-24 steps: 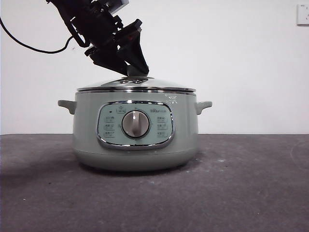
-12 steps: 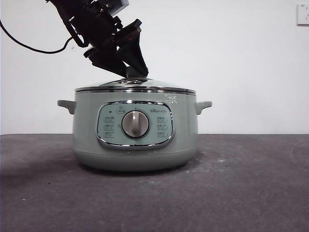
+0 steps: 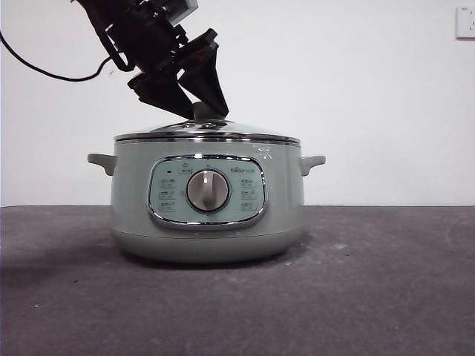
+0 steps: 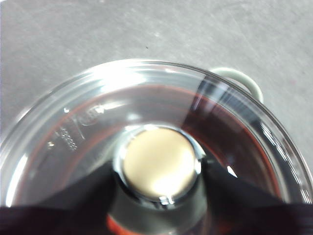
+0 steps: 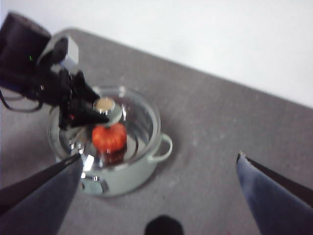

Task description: Pick up the pumpkin,open the lid,put the pumpkin in the pot,close the lid

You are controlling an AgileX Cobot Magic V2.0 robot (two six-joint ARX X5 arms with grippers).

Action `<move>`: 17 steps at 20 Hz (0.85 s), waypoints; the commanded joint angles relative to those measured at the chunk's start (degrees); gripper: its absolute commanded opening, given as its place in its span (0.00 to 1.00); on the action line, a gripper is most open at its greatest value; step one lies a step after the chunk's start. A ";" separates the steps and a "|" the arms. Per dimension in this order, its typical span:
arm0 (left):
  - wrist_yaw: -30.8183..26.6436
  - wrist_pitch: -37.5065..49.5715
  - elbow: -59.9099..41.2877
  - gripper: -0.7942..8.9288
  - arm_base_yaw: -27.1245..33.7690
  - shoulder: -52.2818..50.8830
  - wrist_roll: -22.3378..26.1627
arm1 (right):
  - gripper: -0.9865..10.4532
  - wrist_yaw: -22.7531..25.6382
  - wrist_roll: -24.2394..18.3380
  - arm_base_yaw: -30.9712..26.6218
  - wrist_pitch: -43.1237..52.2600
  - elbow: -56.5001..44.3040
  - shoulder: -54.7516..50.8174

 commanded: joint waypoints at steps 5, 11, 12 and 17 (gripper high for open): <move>0.35 -3.58 -0.17 0.67 -0.28 -4.33 0.24 | 0.58 -3.65 0.98 0.13 -6.47 -0.07 1.92; 0.57 -9.75 -0.17 0.67 -0.28 -11.89 0.17 | 0.58 -12.22 1.31 0.13 -9.97 -0.07 3.80; 0.76 -12.20 -0.17 0.66 -0.28 -14.19 0.17 | 0.58 -13.75 1.29 0.15 -10.91 -0.07 4.37; 6.16 -27.61 -0.17 0.65 -0.28 -26.80 0.11 | 0.55 -22.21 0.04 0.15 -15.32 -0.07 7.17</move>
